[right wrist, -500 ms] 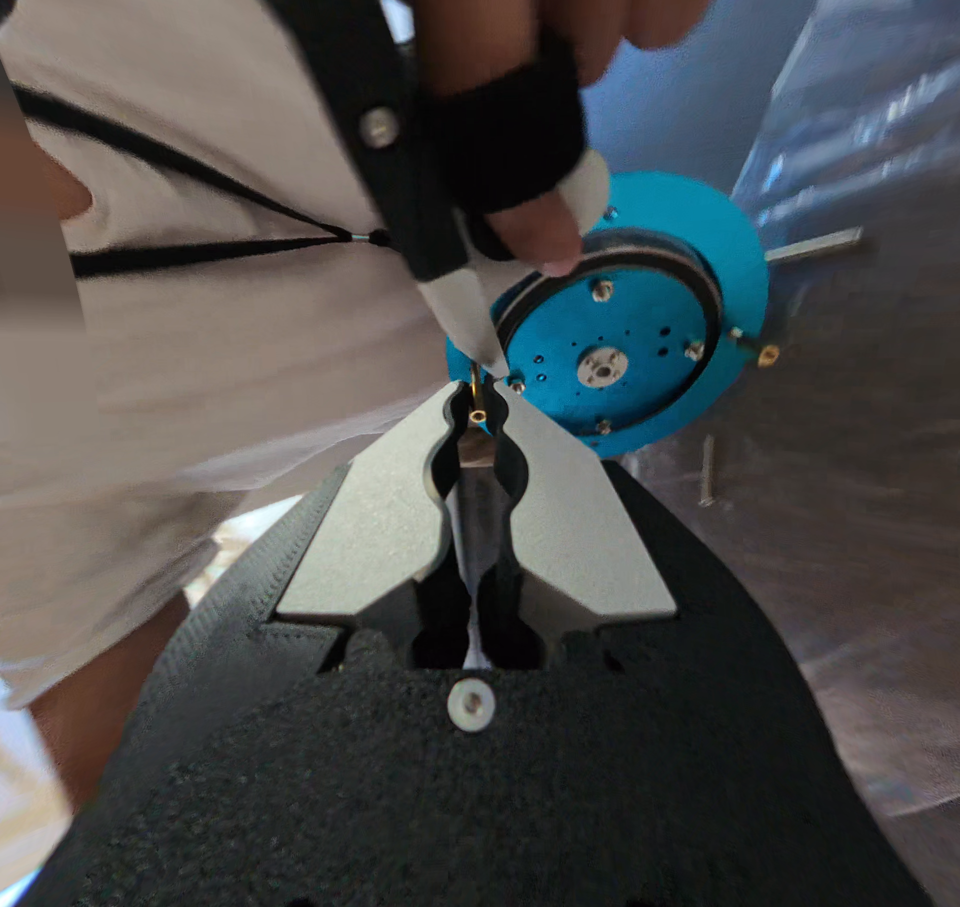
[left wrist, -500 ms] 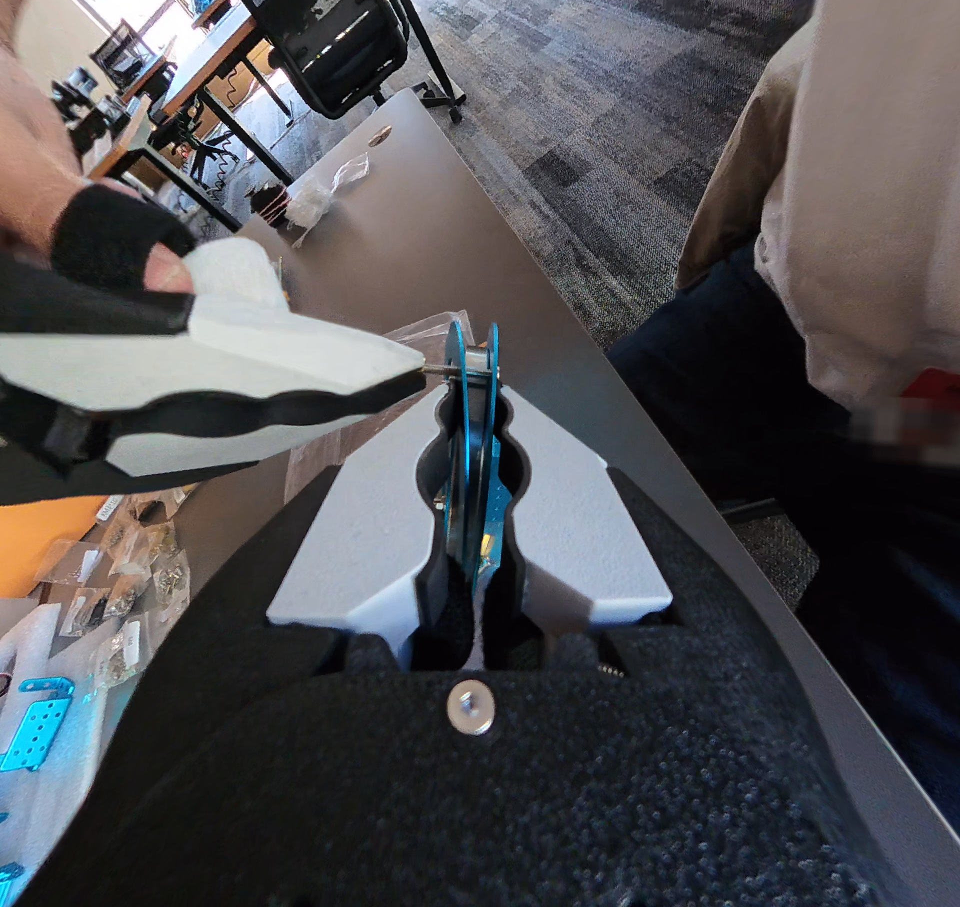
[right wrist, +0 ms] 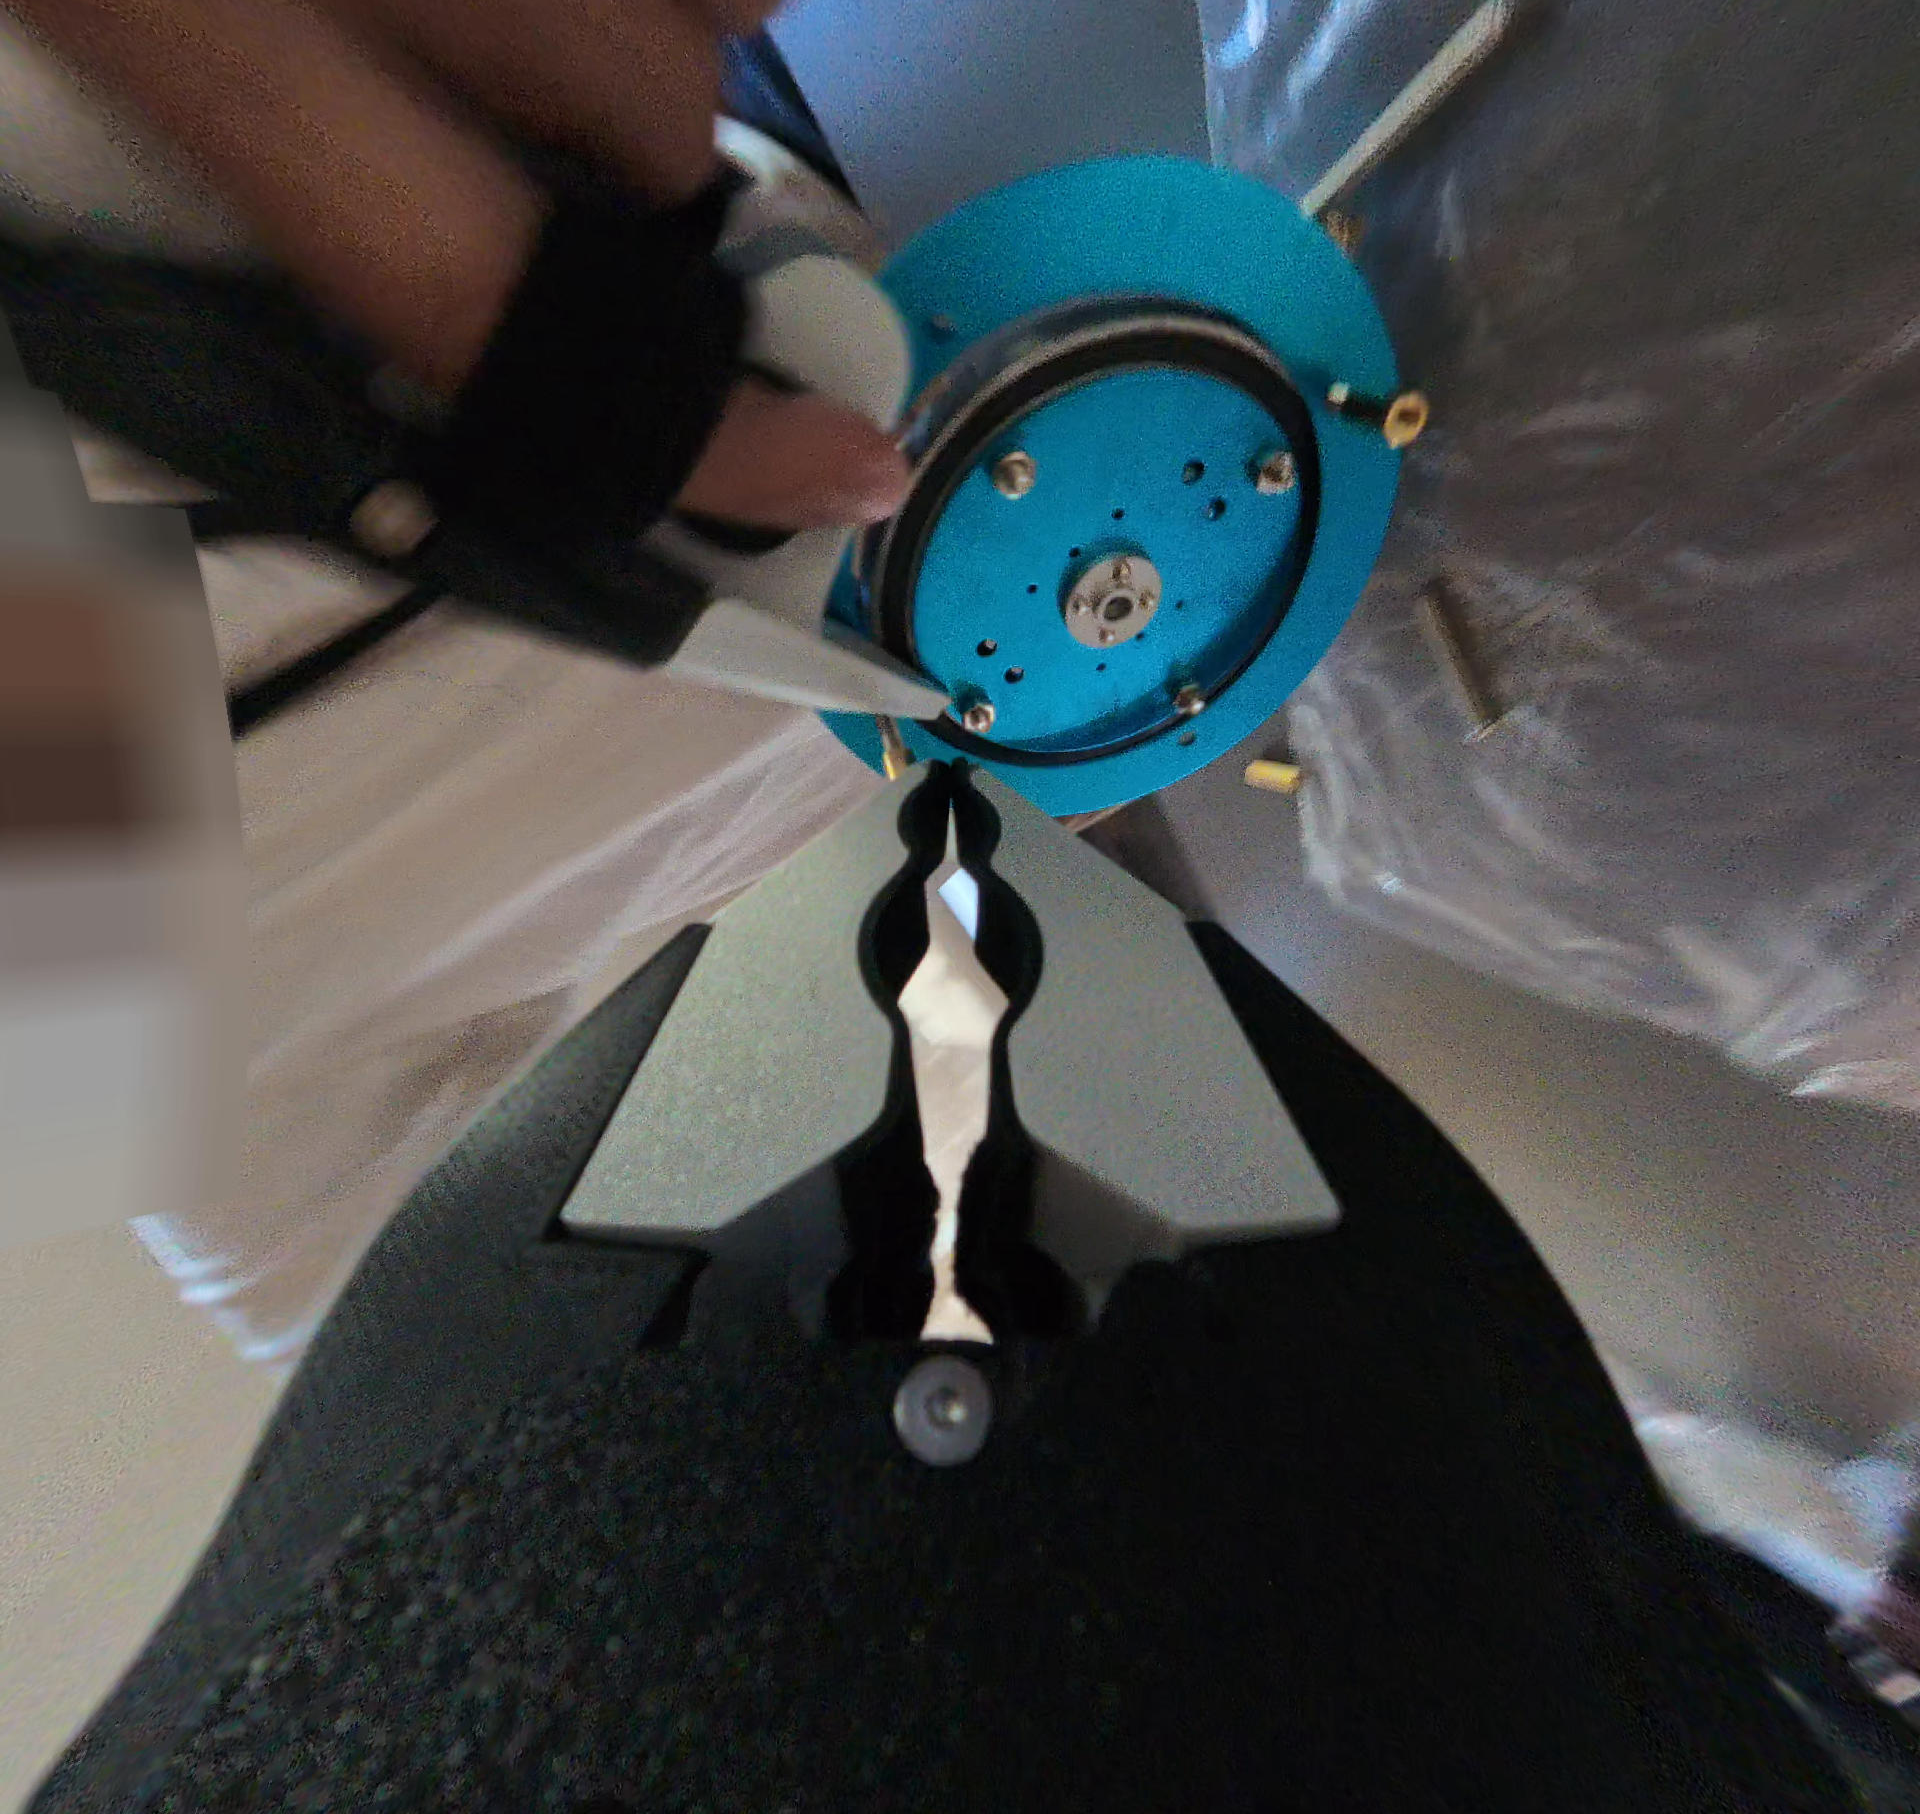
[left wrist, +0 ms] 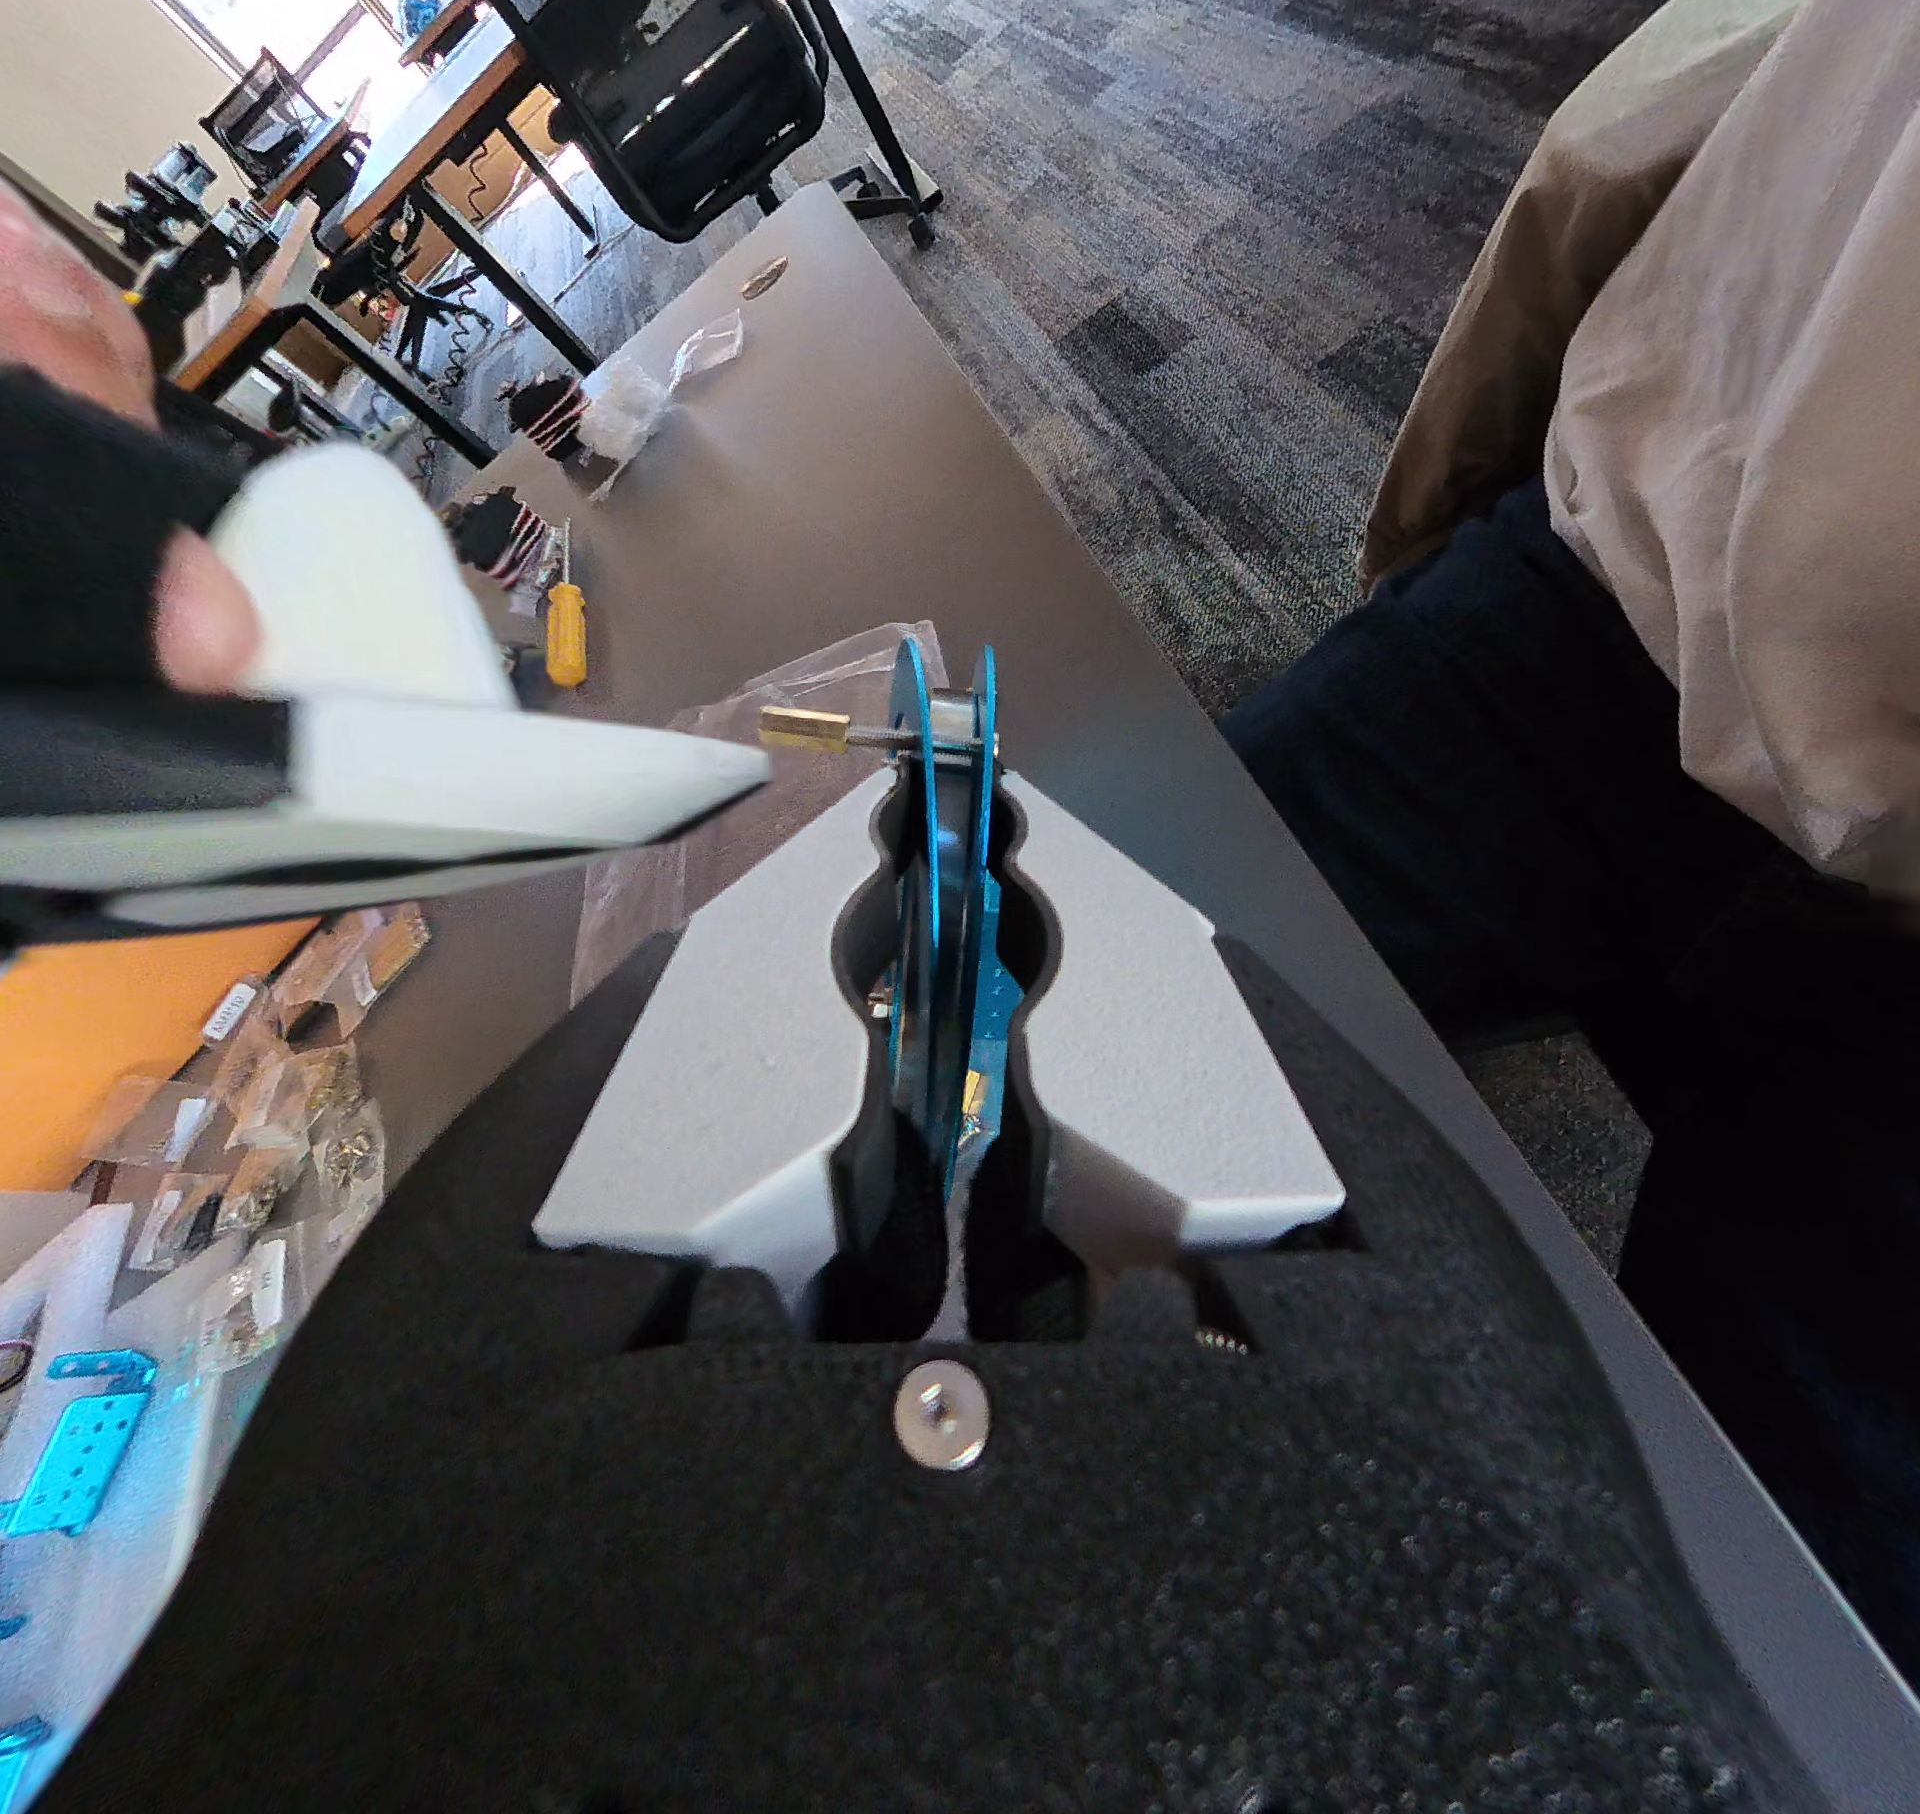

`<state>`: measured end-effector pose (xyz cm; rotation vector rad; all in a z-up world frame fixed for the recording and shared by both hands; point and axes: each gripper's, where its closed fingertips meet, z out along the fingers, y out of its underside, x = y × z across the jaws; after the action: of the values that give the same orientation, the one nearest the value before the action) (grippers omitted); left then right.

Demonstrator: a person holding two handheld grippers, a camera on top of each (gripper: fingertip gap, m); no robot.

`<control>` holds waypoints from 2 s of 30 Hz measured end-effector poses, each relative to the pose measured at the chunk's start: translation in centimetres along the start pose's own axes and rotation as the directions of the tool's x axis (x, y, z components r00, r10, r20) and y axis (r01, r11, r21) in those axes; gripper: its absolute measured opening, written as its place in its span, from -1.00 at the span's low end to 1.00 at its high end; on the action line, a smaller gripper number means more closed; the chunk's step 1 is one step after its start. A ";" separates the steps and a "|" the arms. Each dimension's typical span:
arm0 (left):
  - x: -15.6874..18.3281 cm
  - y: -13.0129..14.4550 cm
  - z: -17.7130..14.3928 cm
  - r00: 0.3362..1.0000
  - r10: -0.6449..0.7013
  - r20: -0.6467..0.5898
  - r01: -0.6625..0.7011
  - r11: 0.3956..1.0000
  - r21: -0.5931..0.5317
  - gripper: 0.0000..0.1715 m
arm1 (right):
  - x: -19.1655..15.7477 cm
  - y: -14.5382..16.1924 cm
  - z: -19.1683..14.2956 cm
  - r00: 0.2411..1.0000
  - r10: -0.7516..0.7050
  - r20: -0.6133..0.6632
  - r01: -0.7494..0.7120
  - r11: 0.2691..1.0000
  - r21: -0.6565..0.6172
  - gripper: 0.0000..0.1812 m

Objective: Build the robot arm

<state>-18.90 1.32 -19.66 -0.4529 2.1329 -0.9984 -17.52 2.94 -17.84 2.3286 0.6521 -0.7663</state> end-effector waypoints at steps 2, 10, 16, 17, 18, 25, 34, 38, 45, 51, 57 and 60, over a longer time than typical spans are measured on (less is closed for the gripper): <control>-0.2 0.0 -0.1 1.000 -0.019 -0.005 0.019 1.000 0.013 -0.86 | -2.5 -0.2 -1.6 0.966 -0.243 0.083 0.226 0.958 0.177 -1.00; -0.5 0.1 -0.4 0.996 -0.080 -0.034 0.082 0.995 0.061 -0.86 | -2.6 0.3 -1.2 0.291 -0.846 -0.446 0.876 0.049 0.479 -0.73; -1.0 0.3 -0.8 0.988 -0.135 -0.072 0.142 0.985 0.102 -0.85 | -1.5 -0.2 -0.9 -0.043 -0.810 -0.585 0.883 -0.306 0.357 -0.78; -1.0 0.3 -0.8 0.988 -0.138 -0.076 0.145 0.984 0.104 -0.86 | -1.5 -0.2 -1.1 -0.079 -0.801 -0.594 0.871 -0.345 0.350 -0.78; -1.0 0.3 -0.9 0.987 -0.139 -0.080 0.147 0.983 0.107 -0.85 | -1.6 -0.2 -1.3 -0.112 -0.795 -0.596 0.860 -0.378 0.344 -0.78; -0.9 0.2 -0.9 0.973 -0.186 -0.136 0.206 0.966 0.158 -0.84 | -0.9 -1.0 -0.2 -0.314 -0.775 -0.548 0.835 -0.500 0.229 -0.82; -1.2 0.2 -1.0 0.971 -0.192 -0.141 0.214 0.964 0.158 -0.84 | -0.9 -1.4 -0.7 -0.366 -0.741 -0.563 0.792 -0.566 0.231 -0.92; -1.1 0.2 -1.0 0.970 -0.192 -0.146 0.214 0.964 0.155 -0.84 | -0.9 -1.4 -0.5 -0.362 -0.759 -0.541 0.801 -0.550 0.235 -0.95; -1.2 0.3 -1.2 0.973 -0.192 -0.132 0.211 0.966 0.151 -0.84 | -0.6 -1.7 -0.6 -0.075 -0.910 -0.409 0.911 -0.229 0.342 -0.95; -1.1 0.2 -1.0 0.977 -0.176 -0.121 0.192 0.972 0.138 -0.85 | -0.5 -1.5 -0.3 0.232 -0.950 -0.208 0.914 0.140 0.382 -0.95; -1.3 0.3 -1.1 0.980 -0.167 -0.104 0.180 0.976 0.126 -0.85 | -0.5 -1.4 -0.4 0.589 -0.802 0.099 0.728 0.580 0.365 -0.96; -1.3 0.4 -1.1 0.982 -0.165 -0.094 0.176 0.977 0.120 -0.85 | -0.6 -1.4 -0.5 0.714 -0.669 0.206 0.591 0.734 0.335 -0.96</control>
<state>-18.85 2.93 -18.85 -0.5474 2.1149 -1.2631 -18.59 4.10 -17.67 2.0946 1.3070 -1.5792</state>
